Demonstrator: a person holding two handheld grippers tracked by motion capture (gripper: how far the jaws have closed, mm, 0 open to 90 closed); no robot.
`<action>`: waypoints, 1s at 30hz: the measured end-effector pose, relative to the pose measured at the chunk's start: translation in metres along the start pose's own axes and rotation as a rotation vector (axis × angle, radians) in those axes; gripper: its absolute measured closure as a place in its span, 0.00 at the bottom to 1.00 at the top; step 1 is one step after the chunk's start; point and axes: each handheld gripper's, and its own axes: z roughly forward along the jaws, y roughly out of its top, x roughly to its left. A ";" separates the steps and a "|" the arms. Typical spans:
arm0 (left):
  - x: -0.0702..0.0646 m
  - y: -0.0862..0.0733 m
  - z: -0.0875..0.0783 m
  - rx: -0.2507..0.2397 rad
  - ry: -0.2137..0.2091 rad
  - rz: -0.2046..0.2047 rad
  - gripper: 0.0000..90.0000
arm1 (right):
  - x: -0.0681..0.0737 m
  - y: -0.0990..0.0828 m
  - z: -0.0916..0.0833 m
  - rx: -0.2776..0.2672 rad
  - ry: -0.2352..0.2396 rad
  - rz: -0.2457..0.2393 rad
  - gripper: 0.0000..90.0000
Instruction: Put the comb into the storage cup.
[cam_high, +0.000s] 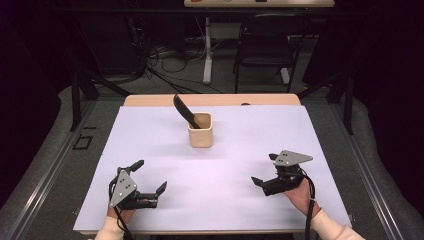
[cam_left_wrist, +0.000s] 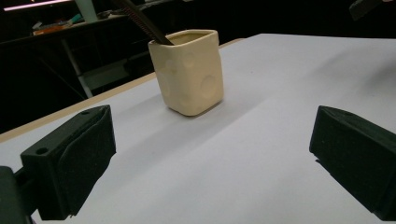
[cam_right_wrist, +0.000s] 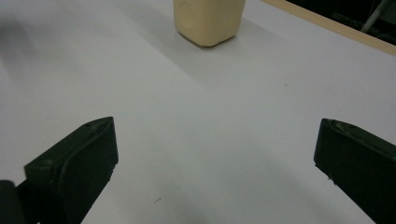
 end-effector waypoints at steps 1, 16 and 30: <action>0.000 0.000 0.000 0.002 0.000 0.001 0.00 | 0.000 -0.001 -0.001 -0.001 -0.002 -0.004 0.00; 0.000 0.000 0.001 0.004 -0.002 -0.001 0.00 | 0.008 -0.026 -0.018 -0.045 -0.035 -0.015 0.00; 0.000 0.000 0.001 0.003 -0.001 -0.006 0.00 | 0.013 -0.040 -0.037 -0.089 -0.081 -0.032 0.00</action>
